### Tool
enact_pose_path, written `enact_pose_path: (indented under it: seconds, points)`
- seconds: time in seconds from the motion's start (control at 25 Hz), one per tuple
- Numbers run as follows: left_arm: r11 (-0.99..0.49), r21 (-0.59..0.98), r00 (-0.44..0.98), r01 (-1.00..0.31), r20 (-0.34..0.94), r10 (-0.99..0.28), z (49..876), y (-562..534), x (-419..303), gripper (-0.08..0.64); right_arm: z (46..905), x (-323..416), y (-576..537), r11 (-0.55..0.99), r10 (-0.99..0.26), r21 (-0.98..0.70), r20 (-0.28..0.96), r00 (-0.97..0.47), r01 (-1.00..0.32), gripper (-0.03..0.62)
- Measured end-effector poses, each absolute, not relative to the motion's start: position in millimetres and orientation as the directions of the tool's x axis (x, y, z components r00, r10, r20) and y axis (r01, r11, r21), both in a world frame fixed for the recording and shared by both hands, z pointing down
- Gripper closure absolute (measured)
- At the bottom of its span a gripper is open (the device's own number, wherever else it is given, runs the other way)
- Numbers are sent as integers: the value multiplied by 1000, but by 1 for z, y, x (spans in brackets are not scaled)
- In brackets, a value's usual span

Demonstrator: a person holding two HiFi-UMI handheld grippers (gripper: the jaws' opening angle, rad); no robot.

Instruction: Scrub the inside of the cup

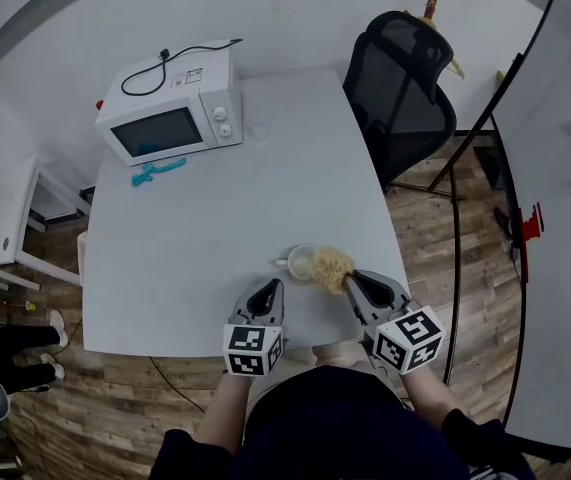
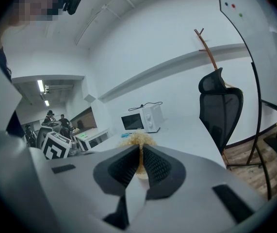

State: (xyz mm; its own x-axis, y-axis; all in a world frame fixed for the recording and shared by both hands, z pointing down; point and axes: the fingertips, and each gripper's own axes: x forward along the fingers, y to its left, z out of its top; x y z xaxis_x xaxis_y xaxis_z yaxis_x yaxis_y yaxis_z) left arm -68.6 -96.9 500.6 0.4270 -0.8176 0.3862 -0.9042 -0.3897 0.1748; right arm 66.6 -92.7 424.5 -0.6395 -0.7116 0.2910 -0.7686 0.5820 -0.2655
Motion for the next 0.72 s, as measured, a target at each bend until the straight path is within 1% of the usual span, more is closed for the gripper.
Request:
enact_pose_path:
  seconds: [0.28,0.32,0.4,0.6,0.72]
  points:
    - [-410,180,447,-894,433,-783,528,-109,-77,540,430,59,-104,579,-706,-272,304,-640,-768,556]
    - [-413,184,451,-892,438,-778,533,-110,-79,532,431,58,-105,579,-705,-271,307,-639,-769,557]
    - [-418,184,455,-889,451,-768,542,-113,-81,446,433,57,-107,580,-701,-266,319,-638,-770,557]
    - [-414,117,416,-903,484,-770,567,-130,-87,398,439,54,-114,584,-684,-254,358,-636,-771,557]
    - [-405,95,396,-909,502,-769,579,-141,-91,396,441,53,-117,589,-672,-249,378,-637,-769,557]
